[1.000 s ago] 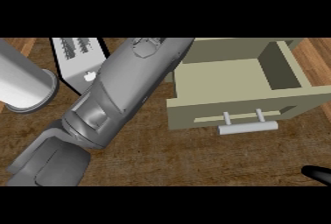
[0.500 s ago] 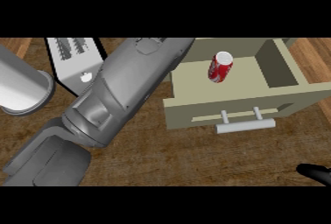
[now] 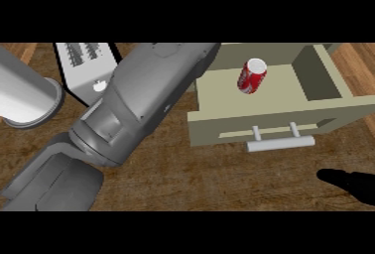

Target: Pick up the can, place it into the drawer and close the drawer

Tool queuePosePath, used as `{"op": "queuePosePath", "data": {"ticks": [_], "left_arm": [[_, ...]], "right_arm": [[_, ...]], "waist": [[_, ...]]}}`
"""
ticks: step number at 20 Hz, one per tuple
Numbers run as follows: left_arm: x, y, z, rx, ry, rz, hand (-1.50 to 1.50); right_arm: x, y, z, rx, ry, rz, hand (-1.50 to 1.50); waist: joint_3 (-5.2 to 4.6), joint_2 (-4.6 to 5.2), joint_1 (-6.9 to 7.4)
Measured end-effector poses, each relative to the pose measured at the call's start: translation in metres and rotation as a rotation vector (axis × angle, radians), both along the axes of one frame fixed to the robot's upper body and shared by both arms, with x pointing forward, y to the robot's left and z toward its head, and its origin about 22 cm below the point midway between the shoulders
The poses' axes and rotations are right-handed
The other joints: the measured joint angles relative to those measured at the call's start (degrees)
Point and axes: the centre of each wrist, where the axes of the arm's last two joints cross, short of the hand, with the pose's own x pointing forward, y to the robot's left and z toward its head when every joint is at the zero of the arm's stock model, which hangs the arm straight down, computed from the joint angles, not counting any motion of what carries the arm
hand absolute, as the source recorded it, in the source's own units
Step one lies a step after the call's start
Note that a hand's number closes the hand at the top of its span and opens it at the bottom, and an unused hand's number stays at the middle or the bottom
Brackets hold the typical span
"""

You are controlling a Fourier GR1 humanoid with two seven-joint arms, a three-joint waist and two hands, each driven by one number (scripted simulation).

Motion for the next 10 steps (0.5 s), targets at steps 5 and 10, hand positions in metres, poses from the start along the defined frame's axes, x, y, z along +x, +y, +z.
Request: {"op": "queuePosePath", "data": {"ticks": [5, 10], "left_arm": [[-0.001, -0.001, 0.004, -0.037, -0.002, -0.003, -1.50], [0.001, 0.000, 0.003, -0.037, -0.017, -0.003, -1.50]], "right_arm": [[0.023, 0.012, -0.003, -0.173, -0.014, -0.022, -1.50], [0.051, 0.028, -0.017, -0.324, -0.020, -0.035, -1.50]], "waist": [[-0.02, 0.05, 0.96], [-0.04, -0.05, 2.47]]}}
